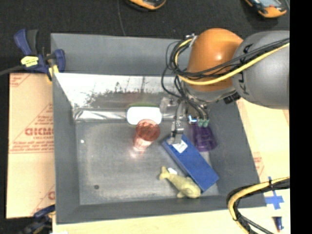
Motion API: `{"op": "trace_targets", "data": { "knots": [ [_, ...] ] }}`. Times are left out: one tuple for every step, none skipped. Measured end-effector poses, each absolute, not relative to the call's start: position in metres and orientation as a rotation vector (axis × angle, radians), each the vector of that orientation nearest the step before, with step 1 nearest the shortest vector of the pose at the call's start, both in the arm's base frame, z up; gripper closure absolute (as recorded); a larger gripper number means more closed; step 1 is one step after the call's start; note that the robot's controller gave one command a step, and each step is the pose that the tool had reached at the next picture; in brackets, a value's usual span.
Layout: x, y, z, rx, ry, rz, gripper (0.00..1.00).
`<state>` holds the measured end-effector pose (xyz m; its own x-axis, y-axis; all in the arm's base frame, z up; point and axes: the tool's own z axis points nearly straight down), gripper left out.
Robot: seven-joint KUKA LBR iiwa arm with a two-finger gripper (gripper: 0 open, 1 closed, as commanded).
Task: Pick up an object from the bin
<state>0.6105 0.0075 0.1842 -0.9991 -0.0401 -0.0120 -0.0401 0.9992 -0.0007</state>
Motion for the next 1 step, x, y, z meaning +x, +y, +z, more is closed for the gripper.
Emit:
{"op": "trace_targets", "data": {
  "knots": [
    [0.5992, 0.0138, 0.2506, -0.125, 3.126, -0.002, 0.0]
  ]
}}
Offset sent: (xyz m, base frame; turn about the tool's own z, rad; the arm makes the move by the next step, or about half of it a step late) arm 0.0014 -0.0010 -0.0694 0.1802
